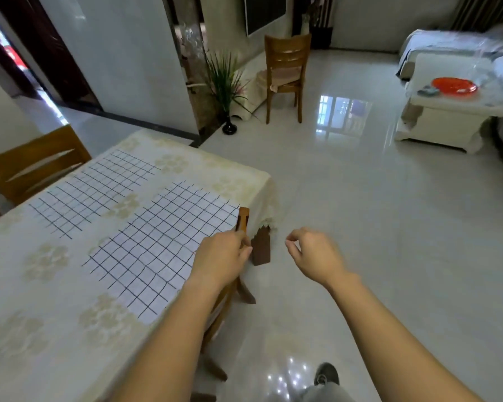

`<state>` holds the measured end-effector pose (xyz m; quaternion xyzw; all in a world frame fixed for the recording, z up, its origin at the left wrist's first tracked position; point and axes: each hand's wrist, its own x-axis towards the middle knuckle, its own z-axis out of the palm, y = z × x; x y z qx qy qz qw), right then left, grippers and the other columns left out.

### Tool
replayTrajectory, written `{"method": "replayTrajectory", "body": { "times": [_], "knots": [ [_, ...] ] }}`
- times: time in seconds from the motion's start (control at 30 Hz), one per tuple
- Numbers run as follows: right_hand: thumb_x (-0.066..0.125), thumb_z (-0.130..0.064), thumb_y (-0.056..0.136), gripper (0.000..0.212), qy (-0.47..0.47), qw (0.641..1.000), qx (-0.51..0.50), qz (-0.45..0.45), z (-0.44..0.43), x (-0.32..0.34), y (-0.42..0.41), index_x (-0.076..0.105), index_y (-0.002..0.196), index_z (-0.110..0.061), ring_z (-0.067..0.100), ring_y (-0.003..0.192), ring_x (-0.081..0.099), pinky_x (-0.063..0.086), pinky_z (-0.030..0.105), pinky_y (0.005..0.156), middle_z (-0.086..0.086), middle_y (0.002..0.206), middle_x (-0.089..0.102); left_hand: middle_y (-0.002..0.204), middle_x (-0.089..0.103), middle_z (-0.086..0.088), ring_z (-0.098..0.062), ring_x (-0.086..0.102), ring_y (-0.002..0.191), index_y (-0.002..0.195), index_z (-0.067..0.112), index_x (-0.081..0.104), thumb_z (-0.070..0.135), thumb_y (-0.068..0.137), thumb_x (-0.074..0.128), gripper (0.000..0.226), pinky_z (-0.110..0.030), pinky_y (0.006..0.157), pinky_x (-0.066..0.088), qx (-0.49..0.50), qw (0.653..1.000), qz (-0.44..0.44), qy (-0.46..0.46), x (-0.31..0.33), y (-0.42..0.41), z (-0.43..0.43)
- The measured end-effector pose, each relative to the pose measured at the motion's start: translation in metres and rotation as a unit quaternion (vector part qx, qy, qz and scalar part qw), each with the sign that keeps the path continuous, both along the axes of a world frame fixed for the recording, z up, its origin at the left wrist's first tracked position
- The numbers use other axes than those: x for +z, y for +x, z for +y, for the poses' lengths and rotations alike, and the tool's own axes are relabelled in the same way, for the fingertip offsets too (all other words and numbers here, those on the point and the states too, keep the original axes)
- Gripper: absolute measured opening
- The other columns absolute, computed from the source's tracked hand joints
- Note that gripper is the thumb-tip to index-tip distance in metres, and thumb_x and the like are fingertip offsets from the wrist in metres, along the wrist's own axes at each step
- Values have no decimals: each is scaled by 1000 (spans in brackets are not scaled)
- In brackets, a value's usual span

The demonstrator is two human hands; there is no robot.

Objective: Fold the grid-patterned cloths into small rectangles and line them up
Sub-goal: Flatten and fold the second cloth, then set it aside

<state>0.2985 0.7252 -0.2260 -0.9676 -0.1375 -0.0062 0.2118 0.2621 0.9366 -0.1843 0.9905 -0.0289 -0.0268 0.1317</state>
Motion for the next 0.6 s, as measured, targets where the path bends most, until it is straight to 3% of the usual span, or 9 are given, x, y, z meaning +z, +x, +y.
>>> {"method": "replayTrajectory", "body": {
  "times": [0.27,0.6],
  "knots": [
    [50,-34,98,23,-1,1000,26,-1,-80,37,162,69,100,-20,29,94,63,52,38,74,4,102,68,109,69,13,-14,64,99,114,30,65,41,99,51,23,-34,82,51,63,998,9,-25,26,138,-72],
    [51,-31,98,21,-15,995,100,-11,-73,28,340,69,102,-21,26,95,63,51,36,76,0,105,67,114,68,12,-16,62,106,116,28,65,38,99,52,24,-33,87,48,101,994,9,-52,-2,301,-86]
  ]
}}
